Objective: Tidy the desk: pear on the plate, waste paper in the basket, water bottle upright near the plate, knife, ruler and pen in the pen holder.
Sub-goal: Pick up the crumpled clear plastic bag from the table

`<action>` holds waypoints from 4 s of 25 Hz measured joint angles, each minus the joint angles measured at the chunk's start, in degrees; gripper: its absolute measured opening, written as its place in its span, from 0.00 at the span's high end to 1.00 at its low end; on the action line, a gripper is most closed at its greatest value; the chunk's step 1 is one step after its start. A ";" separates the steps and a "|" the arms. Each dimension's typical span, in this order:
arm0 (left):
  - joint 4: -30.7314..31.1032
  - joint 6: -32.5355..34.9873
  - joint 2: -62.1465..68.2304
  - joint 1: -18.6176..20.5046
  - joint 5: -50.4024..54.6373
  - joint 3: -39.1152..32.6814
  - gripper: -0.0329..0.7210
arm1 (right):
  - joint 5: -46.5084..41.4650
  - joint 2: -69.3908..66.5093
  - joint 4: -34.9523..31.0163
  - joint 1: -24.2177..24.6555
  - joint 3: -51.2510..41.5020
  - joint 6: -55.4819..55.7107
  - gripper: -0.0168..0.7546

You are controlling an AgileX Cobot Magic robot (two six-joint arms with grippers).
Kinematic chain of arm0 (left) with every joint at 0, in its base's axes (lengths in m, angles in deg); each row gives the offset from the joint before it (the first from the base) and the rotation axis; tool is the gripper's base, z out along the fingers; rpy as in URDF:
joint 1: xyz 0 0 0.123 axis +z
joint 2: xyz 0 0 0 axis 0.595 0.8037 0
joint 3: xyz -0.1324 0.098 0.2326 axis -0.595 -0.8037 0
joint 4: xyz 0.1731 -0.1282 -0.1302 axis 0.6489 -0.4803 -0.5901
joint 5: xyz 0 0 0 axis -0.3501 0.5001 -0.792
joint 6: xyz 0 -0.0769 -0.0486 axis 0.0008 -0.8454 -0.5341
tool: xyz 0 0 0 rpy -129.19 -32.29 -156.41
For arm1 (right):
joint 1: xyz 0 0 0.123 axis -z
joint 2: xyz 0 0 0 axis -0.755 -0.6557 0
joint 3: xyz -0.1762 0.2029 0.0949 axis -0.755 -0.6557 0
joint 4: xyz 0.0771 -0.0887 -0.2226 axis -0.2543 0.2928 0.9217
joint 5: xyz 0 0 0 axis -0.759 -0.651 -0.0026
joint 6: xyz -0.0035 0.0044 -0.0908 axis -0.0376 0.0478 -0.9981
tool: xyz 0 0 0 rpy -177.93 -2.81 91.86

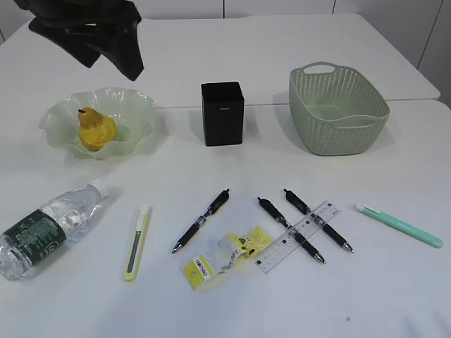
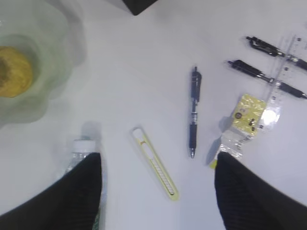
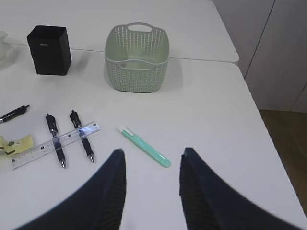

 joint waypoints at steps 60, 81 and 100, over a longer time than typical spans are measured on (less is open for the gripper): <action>-2.90 -1.00 -53.42 -2.16 -8.36 -60.19 0.27 | -0.88 -28.97 -8.46 -4.57 15.15 -15.47 0.57; -1.57 -1.00 -53.42 -2.16 -13.70 -60.58 0.27 | -15.66 -63.89 -16.68 -9.25 32.41 -20.57 0.57; -1.57 -1.00 -53.42 -2.16 -13.70 -60.58 0.27 | -18.14 -73.74 -7.71 -20.50 33.11 -17.94 0.57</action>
